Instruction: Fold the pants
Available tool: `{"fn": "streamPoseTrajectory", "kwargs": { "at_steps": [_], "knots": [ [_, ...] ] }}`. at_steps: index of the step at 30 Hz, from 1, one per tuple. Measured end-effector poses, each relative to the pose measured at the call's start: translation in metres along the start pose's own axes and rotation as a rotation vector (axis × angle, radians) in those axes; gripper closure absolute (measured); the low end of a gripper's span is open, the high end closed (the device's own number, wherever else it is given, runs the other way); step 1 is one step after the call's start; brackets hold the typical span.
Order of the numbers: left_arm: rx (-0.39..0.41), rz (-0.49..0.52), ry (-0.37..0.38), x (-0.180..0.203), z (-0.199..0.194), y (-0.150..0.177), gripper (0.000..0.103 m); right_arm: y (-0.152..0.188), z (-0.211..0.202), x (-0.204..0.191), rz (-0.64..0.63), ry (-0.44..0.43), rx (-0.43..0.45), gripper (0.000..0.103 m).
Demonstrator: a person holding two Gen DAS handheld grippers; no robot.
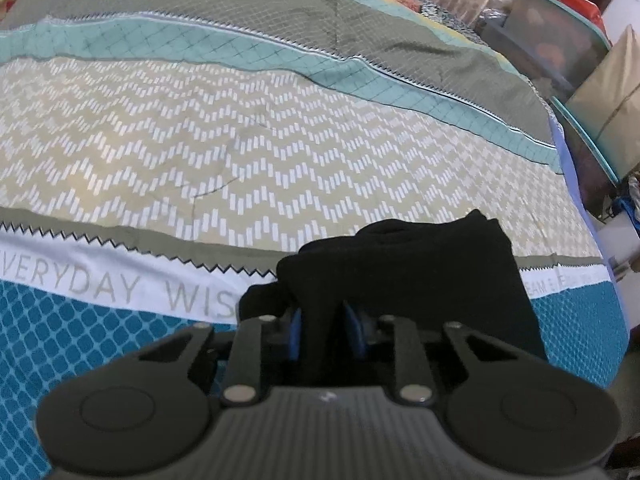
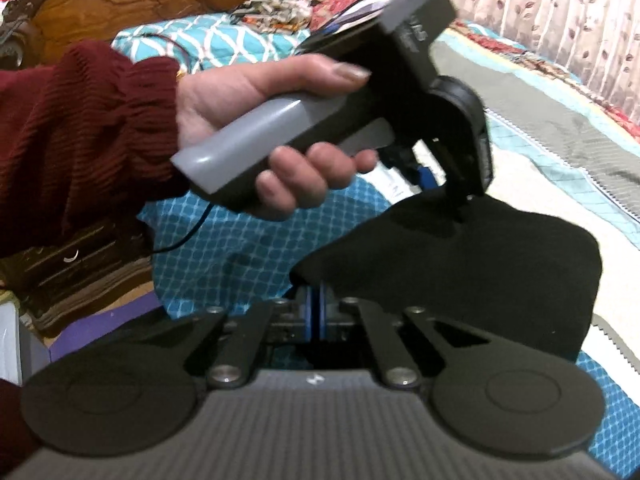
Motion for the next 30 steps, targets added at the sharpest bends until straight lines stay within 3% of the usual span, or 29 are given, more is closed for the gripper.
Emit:
{"fn": "streamPoseTrajectory", "kwargs": {
  "at_steps": [4, 7, 10, 12, 16, 20, 24, 30],
  "knots": [
    [-0.002, -0.017, -0.003, -0.005, 0.002, 0.002, 0.074, 0.002, 0.011, -0.003, -0.008, -0.002, -0.046, 0.097],
    [0.008, -0.019, -0.044, -0.005, -0.004, 0.006, 0.059, 0.002, 0.009, -0.002, -0.006, -0.020, -0.046, 0.091],
    [0.015, -0.032, -0.084, -0.006, -0.015, 0.014, 0.052, 0.004, -0.003, 0.002, -0.014, -0.065, 0.003, 0.077],
    [0.023, -0.033, -0.130, -0.006, -0.027, 0.021, 0.050, 0.006, -0.019, 0.009, 0.008, -0.086, 0.065, 0.059],
    [0.054, -0.005, -0.247, -0.001, -0.046, 0.039, 0.046, 0.012, -0.045, 0.038, 0.115, -0.061, 0.162, 0.058],
    [0.044, -0.015, -0.258, -0.006, -0.052, 0.054, 0.045, 0.023, -0.059, 0.074, 0.253, 0.005, 0.218, 0.053],
    [0.026, -0.041, -0.266, -0.009, -0.049, 0.063, 0.045, 0.042, -0.061, 0.107, 0.427, 0.050, 0.235, 0.035],
    [0.016, -0.052, -0.269, -0.005, -0.048, 0.067, 0.044, 0.067, -0.052, 0.139, 0.675, 0.040, 0.201, 0.016]
  ]
}}
Point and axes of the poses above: each gripper's, at about its wrist camera, not at the fingertips, and z roughly the way its jaws point, x to its right, y to its underside, the point moved 3 cm from there along z, roughly the way its jaws point, and after that the axes turned 14 degrees about -x, right-handed, at the moved point
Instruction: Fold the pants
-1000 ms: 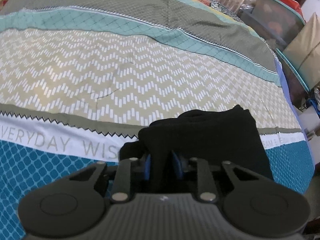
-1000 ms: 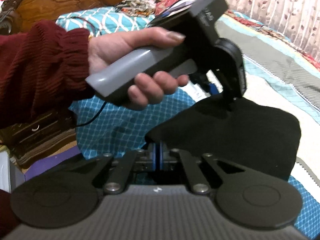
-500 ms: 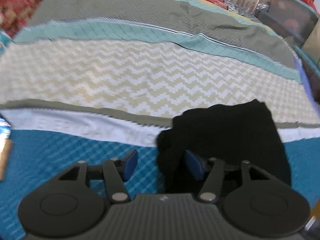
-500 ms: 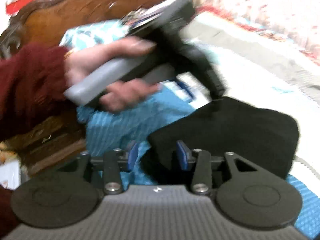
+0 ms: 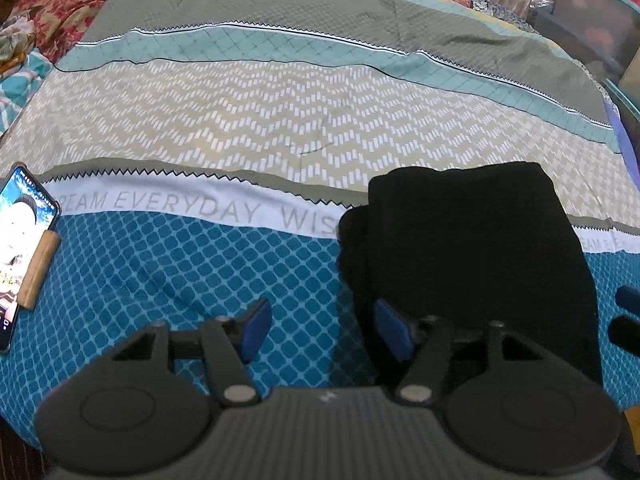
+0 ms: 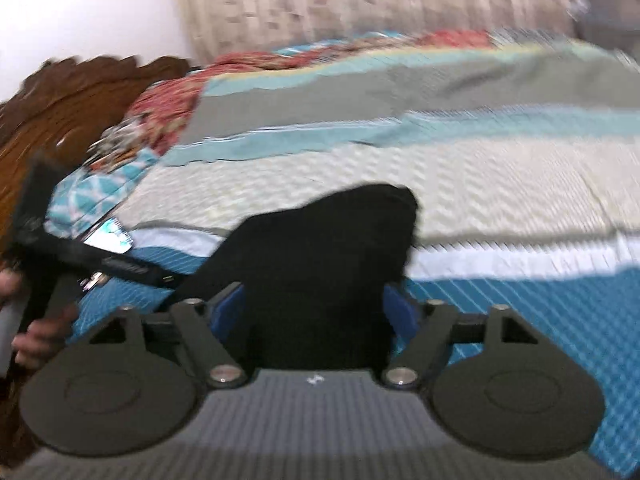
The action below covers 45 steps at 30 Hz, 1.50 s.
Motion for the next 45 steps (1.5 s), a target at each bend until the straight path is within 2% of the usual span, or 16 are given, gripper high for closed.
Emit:
{"fn": "streamPoseTrajectory", "kwargs": {
  "at_steps": [5, 9, 13, 15, 16, 20, 24, 33, 41, 45],
  "knots": [
    [-0.003, -0.001, -0.005, 0.003, 0.000, -0.001, 0.040, 0.003, 0.010, 0.009, 0.133, -0.059, -0.077, 0.016],
    [-0.001, -0.014, 0.015, 0.001, -0.002, -0.001, 0.026, 0.016, 0.012, 0.017, 0.228, -0.117, -0.138, 0.013],
    [0.033, -0.028, 0.048, -0.004, -0.012, 0.000, 0.016, 0.023, 0.011, 0.025, 0.309, -0.156, -0.178, 0.008],
    [0.054, -0.031, 0.082, -0.008, -0.017, 0.001, 0.003, 0.028, 0.015, 0.031, 0.364, -0.186, -0.205, 0.004],
    [0.061, -0.033, 0.102, -0.011, -0.018, 0.002, 0.001, 0.030, 0.015, 0.033, 0.386, -0.202, -0.212, 0.003],
    [0.041, -0.059, 0.183, -0.019, -0.013, 0.003, 0.000, 0.033, 0.012, 0.034, 0.400, -0.222, -0.214, 0.000],
    [-0.016, -0.115, 0.307, -0.023, 0.004, 0.002, 0.000, 0.034, 0.012, 0.034, 0.397, -0.217, -0.212, 0.000],
    [-0.137, -0.154, 0.480, -0.005, 0.053, 0.006, 0.000, 0.034, 0.013, 0.036, 0.397, -0.219, -0.213, 0.000],
    [-0.126, -0.143, 0.563, -0.001, 0.064, 0.003, 0.000, 0.037, 0.015, 0.041, 0.404, -0.252, -0.195, 0.000],
    [-0.122, -0.131, 0.550, 0.003, 0.065, 0.001, 0.000, 0.039, 0.015, 0.040, 0.411, -0.269, -0.181, 0.000]
  ]
}}
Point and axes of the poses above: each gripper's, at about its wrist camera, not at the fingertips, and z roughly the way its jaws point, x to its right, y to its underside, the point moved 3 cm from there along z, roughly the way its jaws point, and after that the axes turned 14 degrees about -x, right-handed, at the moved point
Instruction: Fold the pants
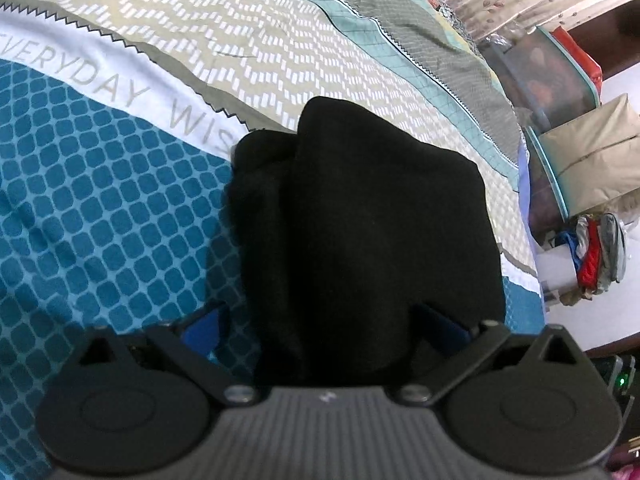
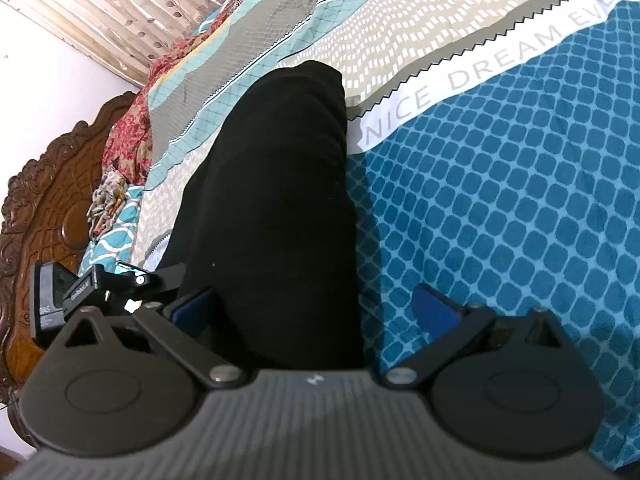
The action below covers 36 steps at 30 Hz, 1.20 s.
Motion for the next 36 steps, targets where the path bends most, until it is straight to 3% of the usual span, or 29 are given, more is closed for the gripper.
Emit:
{"fn": "streamPoseTrajectory", "kwargs": {
  "at_steps": [10, 17, 22, 29, 36],
  "knots": [
    [-0.052, 0.068, -0.004, -0.002, -0.006, 0.011, 0.000, 0.003, -0.002, 0.001, -0.014, -0.032, 0.013, 0.000],
    [-0.020, 0.046, 0.054, -0.011, -0.015, 0.021, 0.000, -0.001, -0.005, -0.005, -0.034, -0.018, -0.013, 0.000],
    [0.030, -0.027, 0.108, -0.035, -0.034, 0.024, 0.000, -0.007, -0.009, -0.003, -0.043, -0.035, -0.006, 0.000],
    [-0.004, -0.029, 0.112, -0.038, -0.037, 0.015, 0.000, -0.022, -0.013, -0.003, -0.057, -0.076, -0.016, 0.021],
    [-0.041, 0.008, 0.122, -0.018, -0.013, -0.003, 0.000, -0.037, 0.001, 0.000, -0.060, -0.100, -0.076, 0.021]
  ]
}}
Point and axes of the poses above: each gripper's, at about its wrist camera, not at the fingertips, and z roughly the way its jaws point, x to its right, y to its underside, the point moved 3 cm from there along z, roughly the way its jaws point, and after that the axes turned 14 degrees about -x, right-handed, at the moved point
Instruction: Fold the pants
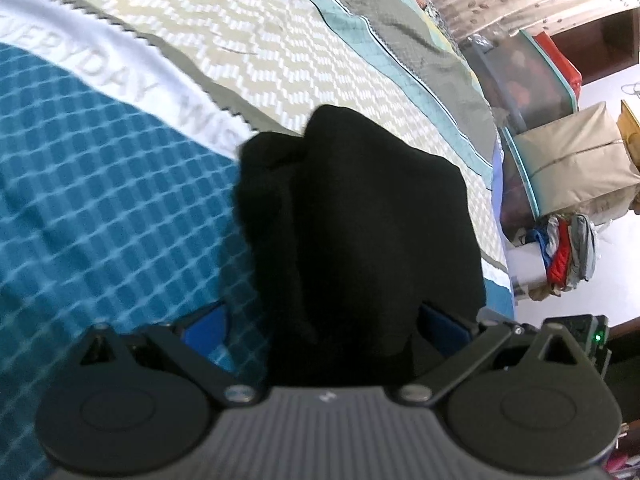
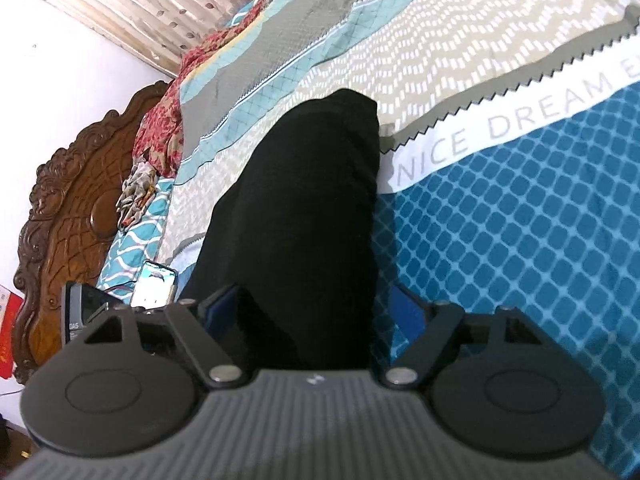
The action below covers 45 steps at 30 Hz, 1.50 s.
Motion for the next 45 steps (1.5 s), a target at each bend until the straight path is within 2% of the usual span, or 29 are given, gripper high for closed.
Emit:
{"fn": "streamPoseTrajectory", "kwargs": {
  "at_steps": [4, 7, 10, 12, 14, 15, 17, 20, 26, 28, 32, 36, 40, 45],
  "knots": [
    [-0.026, 0.029, 0.056, 0.010, 0.016, -0.007, 0.001, -0.006, 0.011, 0.002, 0.034, -0.077, -0.071, 0.020],
    [-0.019, 0.044, 0.061, 0.016, 0.024, -0.008, 0.003, -0.012, 0.025, 0.005, 0.070, -0.144, -0.126, 0.019],
    [0.006, 0.019, 0.077, 0.009, 0.022, -0.007, 0.018, -0.016, 0.034, 0.000, 0.057, -0.135, -0.150, 0.021],
    [0.021, -0.020, 0.093, 0.002, 0.017, -0.007, 0.041, -0.016, 0.033, -0.008, -0.002, -0.091, -0.154, 0.031],
    [0.027, -0.064, 0.121, 0.002, 0.010, -0.009, 0.047, -0.017, 0.029, -0.012, -0.023, -0.081, -0.150, 0.036],
    [0.031, -0.061, 0.118, 0.008, 0.007, -0.012, 0.047, -0.017, 0.025, -0.016, -0.037, -0.092, -0.141, 0.040],
    [0.051, 0.022, 0.074, 0.033, -0.001, -0.023, 0.047, -0.023, 0.017, -0.029, -0.081, -0.115, -0.102, 0.045],
    [0.088, 0.156, -0.001, 0.075, -0.010, -0.052, 0.047, -0.046, 0.000, -0.047, -0.141, -0.135, -0.005, 0.046],
    [0.131, 0.318, -0.057, 0.140, 0.001, -0.150, 0.046, -0.126, -0.029, -0.053, -0.212, -0.094, 0.157, 0.046],
    [0.143, 0.333, -0.066, 0.150, 0.012, -0.185, 0.044, -0.158, -0.032, -0.048, -0.217, -0.067, 0.192, 0.046],
    [0.156, 0.300, -0.067, 0.149, 0.037, -0.242, 0.042, -0.214, -0.020, -0.029, -0.193, -0.044, 0.225, 0.046],
    [0.143, 0.263, -0.113, 0.131, 0.065, -0.285, 0.042, -0.248, 0.003, 0.003, -0.146, -0.039, 0.213, 0.046],
    [0.097, 0.221, -0.172, 0.104, 0.094, -0.309, 0.041, -0.260, 0.027, 0.028, -0.089, -0.024, 0.177, 0.046],
    [0.099, 0.240, -0.272, 0.087, 0.116, -0.312, 0.024, -0.260, 0.046, 0.049, -0.027, 0.010, 0.149, 0.044]
  ]
}}
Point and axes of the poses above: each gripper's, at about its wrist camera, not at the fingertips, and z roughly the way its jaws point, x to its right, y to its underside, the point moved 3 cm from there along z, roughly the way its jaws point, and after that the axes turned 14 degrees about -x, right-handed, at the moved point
